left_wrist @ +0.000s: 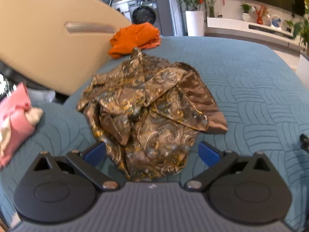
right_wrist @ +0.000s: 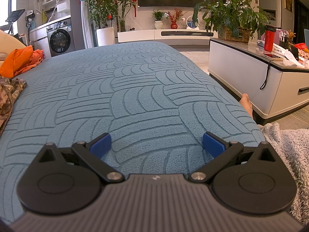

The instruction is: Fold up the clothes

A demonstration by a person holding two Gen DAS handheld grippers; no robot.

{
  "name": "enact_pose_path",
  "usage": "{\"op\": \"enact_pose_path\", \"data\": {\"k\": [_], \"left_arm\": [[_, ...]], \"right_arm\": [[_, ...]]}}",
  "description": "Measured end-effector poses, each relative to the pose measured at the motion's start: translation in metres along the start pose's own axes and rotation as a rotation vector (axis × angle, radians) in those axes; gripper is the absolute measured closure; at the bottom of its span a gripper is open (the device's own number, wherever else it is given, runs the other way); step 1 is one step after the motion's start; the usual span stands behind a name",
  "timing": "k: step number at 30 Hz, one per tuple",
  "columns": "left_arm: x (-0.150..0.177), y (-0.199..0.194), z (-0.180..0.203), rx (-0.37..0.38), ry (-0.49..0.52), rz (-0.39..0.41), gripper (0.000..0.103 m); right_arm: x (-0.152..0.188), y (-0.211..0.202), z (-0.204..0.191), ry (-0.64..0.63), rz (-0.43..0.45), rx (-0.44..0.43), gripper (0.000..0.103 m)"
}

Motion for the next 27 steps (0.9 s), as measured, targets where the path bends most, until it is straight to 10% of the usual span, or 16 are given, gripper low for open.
{"op": "enact_pose_path", "data": {"k": [8, 18, 27], "left_arm": [[-0.026, 0.018, -0.025, -0.026, 0.043, 0.041, 0.000], [-0.081, 0.096, -0.049, -0.160, -0.077, 0.092, 0.000], [-0.053, 0.123, -0.084, -0.056, -0.224, -0.046, 0.000]], "right_arm": [[-0.015, -0.038, -0.029, -0.082, 0.169, -0.286, 0.000], [-0.052, -0.075, -0.161, -0.401, 0.224, -0.682, 0.000], [-0.022, -0.071, -0.257, -0.725, 0.167, -0.752, 0.000]]}}
Point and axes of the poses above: each gripper's, at about its wrist camera, not at the fingertips, and y roughly the way its jaws point, z to its right, x to its underside, the point moved 4 cm from there along y, roughly the way its jaws point, and after that the axes turned 3 degrees about z, right-handed, at the moved point
